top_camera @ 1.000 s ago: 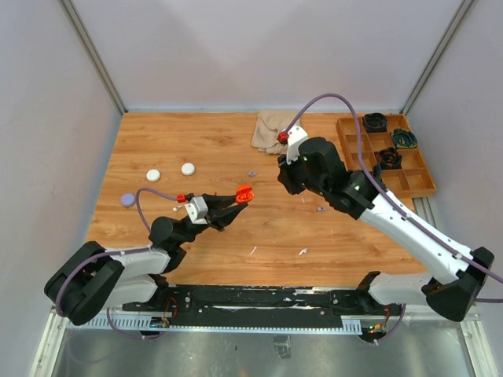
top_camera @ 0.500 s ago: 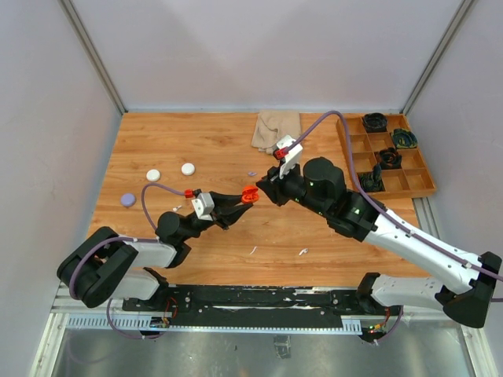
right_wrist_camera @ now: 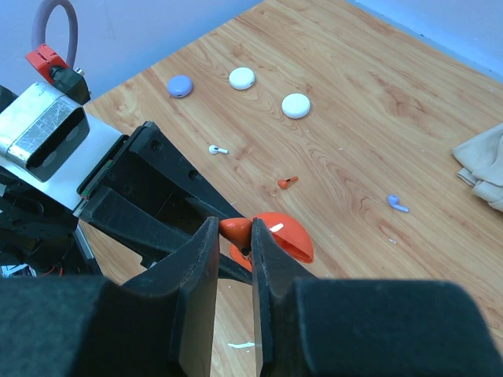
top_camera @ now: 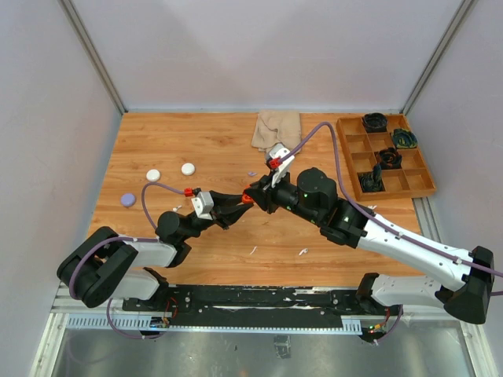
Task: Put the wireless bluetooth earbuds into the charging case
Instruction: Place the earbud in the charging case.
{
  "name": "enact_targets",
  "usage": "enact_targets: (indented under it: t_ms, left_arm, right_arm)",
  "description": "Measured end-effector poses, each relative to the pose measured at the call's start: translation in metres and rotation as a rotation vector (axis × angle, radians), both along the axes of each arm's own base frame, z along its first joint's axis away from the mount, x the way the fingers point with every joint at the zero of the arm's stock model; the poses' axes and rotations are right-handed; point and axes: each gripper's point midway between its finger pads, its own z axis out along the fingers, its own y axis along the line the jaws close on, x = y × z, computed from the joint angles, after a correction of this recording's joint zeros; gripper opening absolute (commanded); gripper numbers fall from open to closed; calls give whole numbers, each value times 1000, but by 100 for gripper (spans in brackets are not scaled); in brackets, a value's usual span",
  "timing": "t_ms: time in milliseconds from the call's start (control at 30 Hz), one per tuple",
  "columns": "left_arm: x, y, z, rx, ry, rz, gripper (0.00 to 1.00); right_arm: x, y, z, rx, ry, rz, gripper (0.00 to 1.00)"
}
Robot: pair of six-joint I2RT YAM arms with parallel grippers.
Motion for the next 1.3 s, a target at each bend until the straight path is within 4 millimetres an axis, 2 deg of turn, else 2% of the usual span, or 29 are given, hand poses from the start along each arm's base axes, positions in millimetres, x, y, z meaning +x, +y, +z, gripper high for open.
enact_targets:
  t_ms: [367, 1000, 1200, 1300]
  left_arm:
    - [-1, 0, 0, -8, 16, -6, 0]
    - [-3, 0, 5, -23, 15, -11, 0]
    - [-3, 1, 7, -26, 10, -11, 0]
    - [-3, 1, 7, -26, 10, -11, 0]
  right_arm:
    - [3, 1, -21, -4, 32, -25, 6]
    - [6, 4, -32, 23, 82, -58, 7]
    - [5, 5, -37, 30, 105, -62, 13]
    - [5, 5, -38, 32, 110, -66, 20]
